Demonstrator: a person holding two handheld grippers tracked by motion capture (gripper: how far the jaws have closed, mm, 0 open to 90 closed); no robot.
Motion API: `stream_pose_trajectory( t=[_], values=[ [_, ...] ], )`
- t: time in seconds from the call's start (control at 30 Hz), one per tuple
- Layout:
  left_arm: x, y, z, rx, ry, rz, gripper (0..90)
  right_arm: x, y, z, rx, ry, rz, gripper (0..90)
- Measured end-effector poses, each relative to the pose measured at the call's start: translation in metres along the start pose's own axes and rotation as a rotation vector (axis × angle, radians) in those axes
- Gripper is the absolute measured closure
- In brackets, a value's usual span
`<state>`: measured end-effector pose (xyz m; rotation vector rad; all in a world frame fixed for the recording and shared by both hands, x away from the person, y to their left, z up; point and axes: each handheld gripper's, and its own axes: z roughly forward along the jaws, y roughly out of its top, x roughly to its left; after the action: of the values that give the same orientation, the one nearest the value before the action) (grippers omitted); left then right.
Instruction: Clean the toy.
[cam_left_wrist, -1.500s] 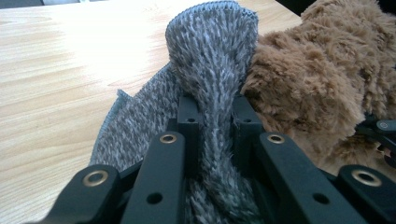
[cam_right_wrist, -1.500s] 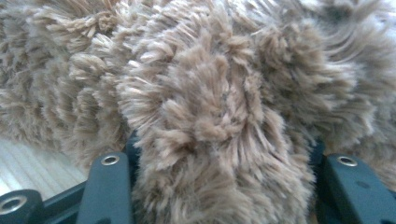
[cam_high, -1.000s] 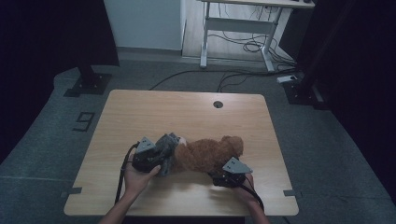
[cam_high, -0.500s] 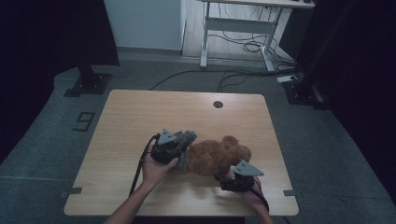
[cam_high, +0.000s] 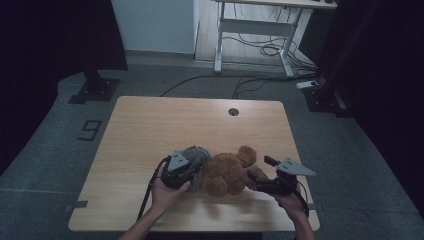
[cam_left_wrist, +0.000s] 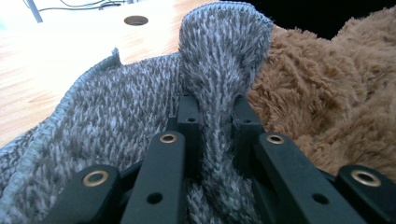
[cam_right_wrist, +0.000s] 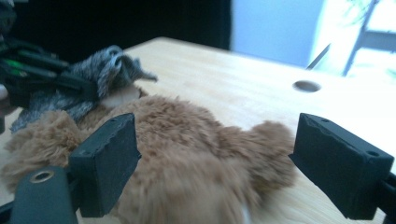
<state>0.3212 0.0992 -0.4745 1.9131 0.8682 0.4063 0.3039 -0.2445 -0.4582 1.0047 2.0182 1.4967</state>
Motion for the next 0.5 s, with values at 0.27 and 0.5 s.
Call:
stream_pose_trajectory(
  t=[0.27, 0.5],
  values=[
    [0.003, -0.007, -0.004, -0.008, -0.032, -0.023, 78.3, 0.016, -0.027, 0.061, 0.244, 0.129, 0.020, 15.6],
    [0.002, -0.006, -0.001, -0.008, -0.018, -0.011, 78.3, 0.019, -0.042, 0.070, 0.266, 0.108, 0.033, 36.1]
  ],
)
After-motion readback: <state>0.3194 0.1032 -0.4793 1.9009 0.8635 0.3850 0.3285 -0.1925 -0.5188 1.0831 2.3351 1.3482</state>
